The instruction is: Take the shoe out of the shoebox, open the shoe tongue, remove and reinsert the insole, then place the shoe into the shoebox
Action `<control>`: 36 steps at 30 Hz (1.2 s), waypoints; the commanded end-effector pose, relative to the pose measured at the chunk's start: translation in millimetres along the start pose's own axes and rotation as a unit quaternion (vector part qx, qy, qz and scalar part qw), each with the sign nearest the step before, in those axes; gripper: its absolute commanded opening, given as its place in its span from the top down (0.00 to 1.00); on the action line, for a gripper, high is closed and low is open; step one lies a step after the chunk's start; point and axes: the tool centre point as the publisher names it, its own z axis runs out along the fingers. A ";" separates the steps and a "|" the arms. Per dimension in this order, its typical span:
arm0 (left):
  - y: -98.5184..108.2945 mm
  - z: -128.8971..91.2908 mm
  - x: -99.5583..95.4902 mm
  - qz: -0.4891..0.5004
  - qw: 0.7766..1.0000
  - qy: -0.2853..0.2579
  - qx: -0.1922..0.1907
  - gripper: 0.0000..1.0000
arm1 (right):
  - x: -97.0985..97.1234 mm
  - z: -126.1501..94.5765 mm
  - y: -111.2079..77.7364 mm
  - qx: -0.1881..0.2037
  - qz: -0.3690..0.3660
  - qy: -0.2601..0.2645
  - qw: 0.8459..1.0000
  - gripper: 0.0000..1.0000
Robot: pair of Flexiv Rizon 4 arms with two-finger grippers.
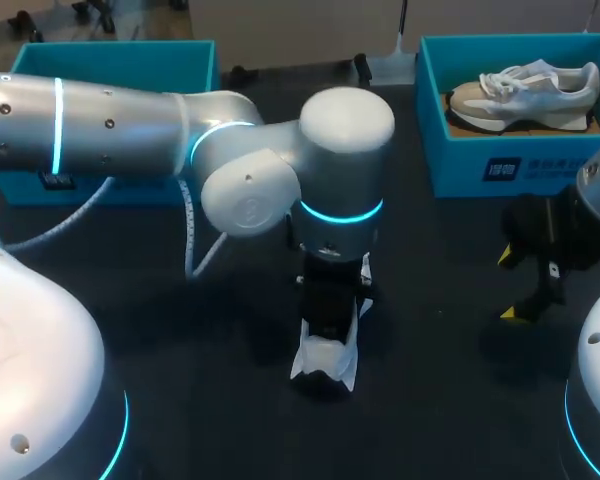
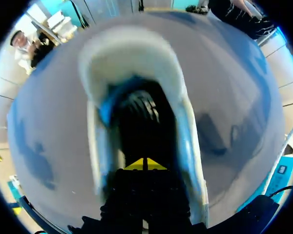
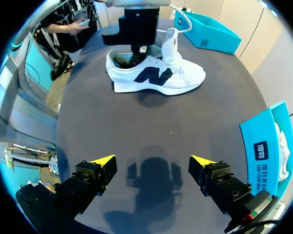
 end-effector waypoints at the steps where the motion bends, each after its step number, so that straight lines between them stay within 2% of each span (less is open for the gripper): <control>1: -12.6 -20.7 -1.7 0.012 0.998 -0.032 0.051 1.00 | 1.4 0.9 0.4 0.001 0.000 -0.001 1.000 0.00; 2: -17.7 -23.0 -5.4 0.019 0.996 -0.034 0.075 1.00 | 1.4 0.9 0.4 0.001 0.000 -0.001 1.000 0.00; 6: -35.7 -19.1 -17.1 0.043 0.992 -0.022 0.117 1.00 | 1.4 0.9 0.4 0.001 0.000 -0.001 1.000 0.00; 9: -45.7 0.5 -21.7 0.049 0.988 0.002 0.145 1.00 | 1.4 0.9 0.4 0.001 0.000 -0.001 1.000 0.00; 11: -51.5 10.6 -21.9 0.045 0.982 0.006 0.184 1.00 | 1.4 0.9 0.4 0.001 0.000 -0.001 1.000 0.00; 15: -59.7 24.4 -19.4 0.044 0.980 0.017 0.191 1.00 | 1.4 0.9 0.4 0.001 0.000 -0.001 1.000 0.00; 17: -62.2 39.0 -16.2 0.039 0.986 0.029 0.160 1.00 | 1.4 0.9 0.4 0.001 0.000 -0.001 1.000 0.00; 18: -59.5 48.1 -11.9 0.033 0.991 0.042 0.124 1.00 | 1.4 0.9 0.4 0.001 0.000 -0.001 1.000 0.00; 20: -49.7 58.0 -0.4 0.015 0.995 0.054 0.086 1.00 | 1.4 0.9 0.4 0.001 0.000 -0.001 1.000 0.00; 24: -21.0 53.6 28.3 -0.029 0.997 0.078 0.001 1.00 | 1.4 0.9 0.4 0.001 0.000 -0.001 1.000 0.00; 27: -1.9 43.1 49.6 -0.074 0.993 0.080 -0.033 1.00 | 1.4 0.9 0.4 0.001 0.000 -0.001 1.000 0.00; 30: 7.8 37.9 63.9 -0.106 0.989 0.084 -0.054 1.00 | 1.4 0.9 0.4 0.001 0.000 -0.001 1.000 0.00; 36: 17.3 31.3 70.3 -0.133 0.985 0.077 -0.081 1.00 | 1.4 0.9 0.4 0.001 0.000 -0.001 1.000 0.00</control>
